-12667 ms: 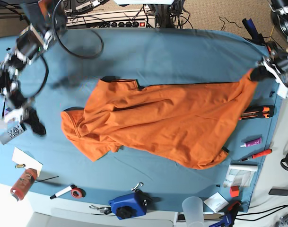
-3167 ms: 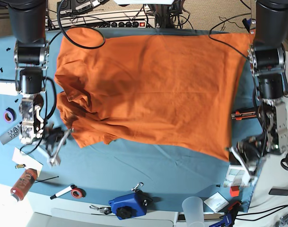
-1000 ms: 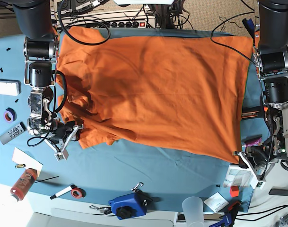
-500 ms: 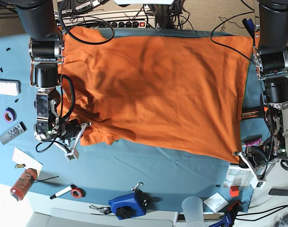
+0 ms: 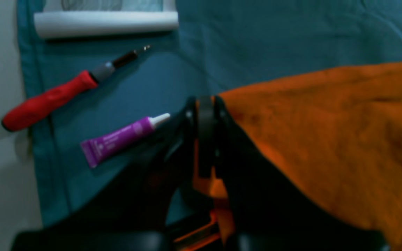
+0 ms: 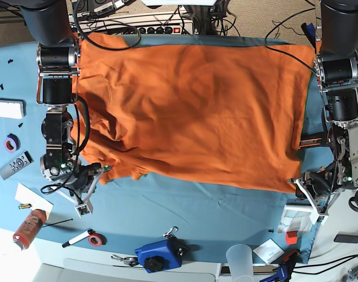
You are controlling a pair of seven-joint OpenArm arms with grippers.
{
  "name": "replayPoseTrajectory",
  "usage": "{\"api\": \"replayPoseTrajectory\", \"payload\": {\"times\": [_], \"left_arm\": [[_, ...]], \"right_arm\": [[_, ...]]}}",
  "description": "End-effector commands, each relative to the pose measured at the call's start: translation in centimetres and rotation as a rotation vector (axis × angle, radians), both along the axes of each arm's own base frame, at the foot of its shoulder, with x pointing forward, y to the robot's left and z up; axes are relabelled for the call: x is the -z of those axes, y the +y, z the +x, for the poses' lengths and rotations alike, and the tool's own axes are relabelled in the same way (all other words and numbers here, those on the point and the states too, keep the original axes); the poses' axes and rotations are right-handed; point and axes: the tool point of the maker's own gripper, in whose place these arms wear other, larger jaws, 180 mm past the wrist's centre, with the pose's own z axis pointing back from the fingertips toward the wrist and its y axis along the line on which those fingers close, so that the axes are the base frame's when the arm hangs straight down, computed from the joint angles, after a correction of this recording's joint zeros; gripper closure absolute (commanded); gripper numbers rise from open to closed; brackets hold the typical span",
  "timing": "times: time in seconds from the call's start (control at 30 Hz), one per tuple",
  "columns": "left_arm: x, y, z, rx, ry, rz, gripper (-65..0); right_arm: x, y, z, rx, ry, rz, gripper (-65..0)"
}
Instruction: Layout the t-shirt on the table in an organized manner, then fold the t-shirt properly
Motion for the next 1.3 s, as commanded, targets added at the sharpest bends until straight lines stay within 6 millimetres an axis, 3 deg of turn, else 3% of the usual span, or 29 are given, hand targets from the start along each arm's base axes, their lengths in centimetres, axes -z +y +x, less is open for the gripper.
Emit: {"api": "replayPoseTrajectory", "payload": {"times": [0.0, 0.23, 0.27, 0.37, 0.4, 0.53, 0.63, 0.9, 1.1, 1.27], "left_arm": [[-2.7, 0.6, 1.5, -0.007, -0.077, 0.001, 0.0], [-2.7, 0.7, 1.4, -0.008, -0.076, 0.001, 0.0], [-2.7, 0.7, 1.4, -0.008, -0.076, 0.001, 0.0], [-2.8, 0.7, 1.5, -0.008, -0.078, 0.002, 0.0], [-2.8, 0.7, 1.5, -0.008, -0.077, 0.003, 0.0], [-2.9, 1.4, 1.4, -0.013, -0.075, 0.014, 0.0], [-2.9, 2.2, 1.1, -0.021, -0.059, 0.03, 0.0], [-2.9, 2.6, 0.9, -0.025, -0.051, 0.038, 0.0], [-3.2, 1.8, 1.1, -0.019, -0.066, -0.013, 0.0], [-3.2, 1.9, 1.1, -0.019, -0.065, -0.012, 0.0]], "right_arm": [[-3.0, -1.1, 1.5, 0.012, -0.08, -0.015, 0.0], [-2.1, -2.9, -0.2, -0.007, 0.037, -0.07, 0.0], [-1.6, -2.7, -0.7, -0.033, 0.081, -0.072, -2.5], [-1.0, -1.4, -1.8, -0.072, 0.171, -0.009, -19.9], [-1.1, -1.1, -1.9, -0.073, 0.185, 0.012, -22.5], [-3.2, -0.2, 0.1, -0.094, 0.053, 0.068, -22.7], [-3.9, -1.0, 1.6, -0.057, -0.039, 0.045, -22.7], [1.0, -3.0, 1.1, 0.01, 0.092, 0.104, -22.7], [2.8, 0.1, -0.3, -0.091, 0.162, 0.213, -22.7], [3.6, 1.4, -0.8, -0.103, 0.202, 0.219, -21.1]]}}
